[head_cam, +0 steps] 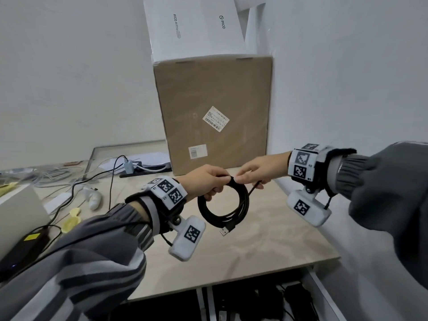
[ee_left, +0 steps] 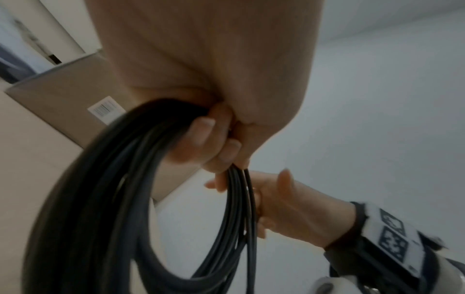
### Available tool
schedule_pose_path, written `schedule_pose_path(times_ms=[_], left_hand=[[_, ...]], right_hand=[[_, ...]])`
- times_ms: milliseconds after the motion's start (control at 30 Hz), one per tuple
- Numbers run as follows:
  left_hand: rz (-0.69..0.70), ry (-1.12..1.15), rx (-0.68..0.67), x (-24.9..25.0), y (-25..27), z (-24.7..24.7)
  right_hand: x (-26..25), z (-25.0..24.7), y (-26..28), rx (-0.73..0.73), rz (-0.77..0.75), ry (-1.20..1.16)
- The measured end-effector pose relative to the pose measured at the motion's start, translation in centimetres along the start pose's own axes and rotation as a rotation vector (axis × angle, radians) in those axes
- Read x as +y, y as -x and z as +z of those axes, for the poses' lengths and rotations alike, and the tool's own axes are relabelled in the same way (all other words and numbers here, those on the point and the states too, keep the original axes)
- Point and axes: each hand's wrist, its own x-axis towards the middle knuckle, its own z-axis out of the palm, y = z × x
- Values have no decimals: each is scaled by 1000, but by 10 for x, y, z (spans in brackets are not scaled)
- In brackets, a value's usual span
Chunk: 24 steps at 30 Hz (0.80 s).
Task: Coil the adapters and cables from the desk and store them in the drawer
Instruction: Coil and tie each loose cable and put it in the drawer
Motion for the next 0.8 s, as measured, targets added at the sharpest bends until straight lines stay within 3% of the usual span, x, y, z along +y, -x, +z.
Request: schedule_pose_path(times_ms=[100,300,400,567,633,700,800], left_hand=[[49,1,35,0,-1,1],[38,185,2,-13,-5,3],[41,298,2,-18,-9,5],[138,446,212,-23,-14,9],[74,591,278,-32,-14,11],[-13,757,243,-46,-15,16],[-31,742,64,-61,-15,35]], right_hand=[[4,12,-2,49,-2,38],[10,44,-5,120,-94,-236],[8,51,-10,244,-108,-244],[19,56,-22,431,-61,-240],[26,59,-27,541,-8,-326],[30,62,-34,675,39,-443],[26,67,-45,809,92,-624]])
